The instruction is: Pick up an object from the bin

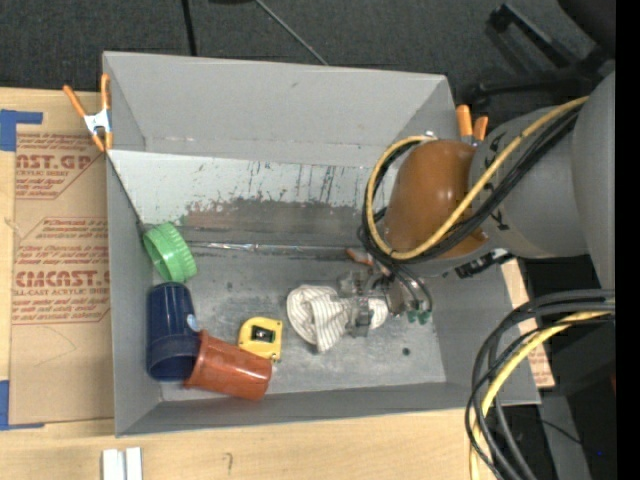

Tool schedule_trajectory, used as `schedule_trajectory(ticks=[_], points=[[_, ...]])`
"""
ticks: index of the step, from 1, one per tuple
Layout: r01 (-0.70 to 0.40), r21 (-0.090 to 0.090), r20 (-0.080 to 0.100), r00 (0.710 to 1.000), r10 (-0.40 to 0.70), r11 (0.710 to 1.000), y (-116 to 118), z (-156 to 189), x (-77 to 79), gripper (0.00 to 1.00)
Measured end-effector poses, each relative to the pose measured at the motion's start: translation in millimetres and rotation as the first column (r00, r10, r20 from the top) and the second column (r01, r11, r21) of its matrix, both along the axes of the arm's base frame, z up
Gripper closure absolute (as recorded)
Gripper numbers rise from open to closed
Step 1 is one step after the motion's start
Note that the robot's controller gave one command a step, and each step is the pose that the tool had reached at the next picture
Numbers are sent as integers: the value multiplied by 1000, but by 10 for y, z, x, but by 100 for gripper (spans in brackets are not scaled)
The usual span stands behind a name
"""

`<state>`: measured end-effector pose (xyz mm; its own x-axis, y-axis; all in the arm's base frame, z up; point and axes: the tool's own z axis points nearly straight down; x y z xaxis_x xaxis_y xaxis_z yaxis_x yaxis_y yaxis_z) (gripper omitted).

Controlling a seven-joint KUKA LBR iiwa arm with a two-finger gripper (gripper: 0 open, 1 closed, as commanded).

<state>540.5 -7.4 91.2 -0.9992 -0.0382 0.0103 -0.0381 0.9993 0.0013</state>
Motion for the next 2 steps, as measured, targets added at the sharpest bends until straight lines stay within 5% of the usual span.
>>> schedule_trajectory(ticks=[2], points=[[0, -1, 9, 1000, 0, 1000, 0, 510, 27, 100]])
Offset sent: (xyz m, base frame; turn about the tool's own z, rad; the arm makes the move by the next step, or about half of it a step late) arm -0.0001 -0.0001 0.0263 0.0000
